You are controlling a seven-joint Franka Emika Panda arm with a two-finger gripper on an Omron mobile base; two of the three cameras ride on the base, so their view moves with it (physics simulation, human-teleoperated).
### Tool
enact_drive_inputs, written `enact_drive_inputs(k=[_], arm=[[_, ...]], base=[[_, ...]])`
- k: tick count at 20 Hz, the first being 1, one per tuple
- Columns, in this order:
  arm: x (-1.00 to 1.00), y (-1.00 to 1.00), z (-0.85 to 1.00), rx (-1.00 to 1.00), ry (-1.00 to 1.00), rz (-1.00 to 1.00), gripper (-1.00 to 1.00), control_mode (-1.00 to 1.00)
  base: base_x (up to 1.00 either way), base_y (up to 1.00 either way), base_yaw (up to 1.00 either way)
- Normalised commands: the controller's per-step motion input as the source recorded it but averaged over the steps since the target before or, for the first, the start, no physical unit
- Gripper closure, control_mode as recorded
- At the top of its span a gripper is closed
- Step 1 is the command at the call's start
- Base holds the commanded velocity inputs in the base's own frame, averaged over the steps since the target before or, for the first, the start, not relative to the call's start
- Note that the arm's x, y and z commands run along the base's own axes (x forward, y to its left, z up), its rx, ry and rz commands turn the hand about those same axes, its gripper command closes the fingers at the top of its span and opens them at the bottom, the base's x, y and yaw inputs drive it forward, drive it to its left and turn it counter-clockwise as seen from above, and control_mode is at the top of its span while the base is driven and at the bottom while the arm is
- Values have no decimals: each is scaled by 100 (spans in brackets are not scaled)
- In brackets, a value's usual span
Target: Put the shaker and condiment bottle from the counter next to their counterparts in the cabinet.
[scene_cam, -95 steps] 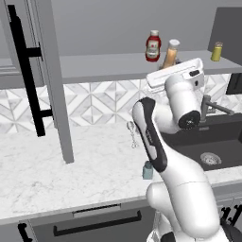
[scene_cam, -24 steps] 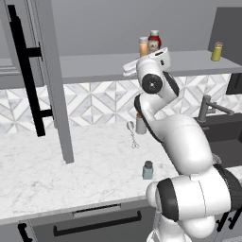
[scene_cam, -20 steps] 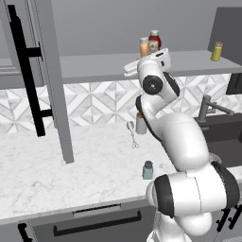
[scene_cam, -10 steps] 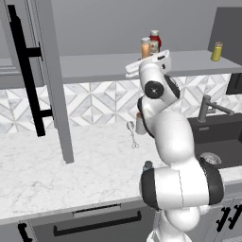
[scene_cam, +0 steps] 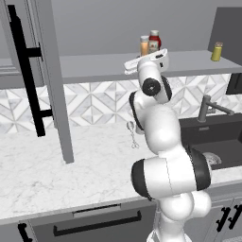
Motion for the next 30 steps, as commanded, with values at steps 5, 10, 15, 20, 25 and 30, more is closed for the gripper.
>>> enact_drive_inputs(k=[5, 10, 15, 20, 25, 30], arm=[[32, -14, -15, 3, 0, 0, 100, -100], [33, -14, -20, 5, 0, 0, 100, -100], [29, -10, -27, 4, 0, 0, -100, -100], [14, -9, -20, 6, 0, 0, -100, -100], [0, -1, -14, 9, 0, 0, -100, -100], [-3, 6, -24, 3, 1, 0, -100, -100]], base=[[0, 0, 0], [0, 0, 0], [0, 0, 0], [0, 0, 0], [0, 0, 0], [0, 0, 0]])
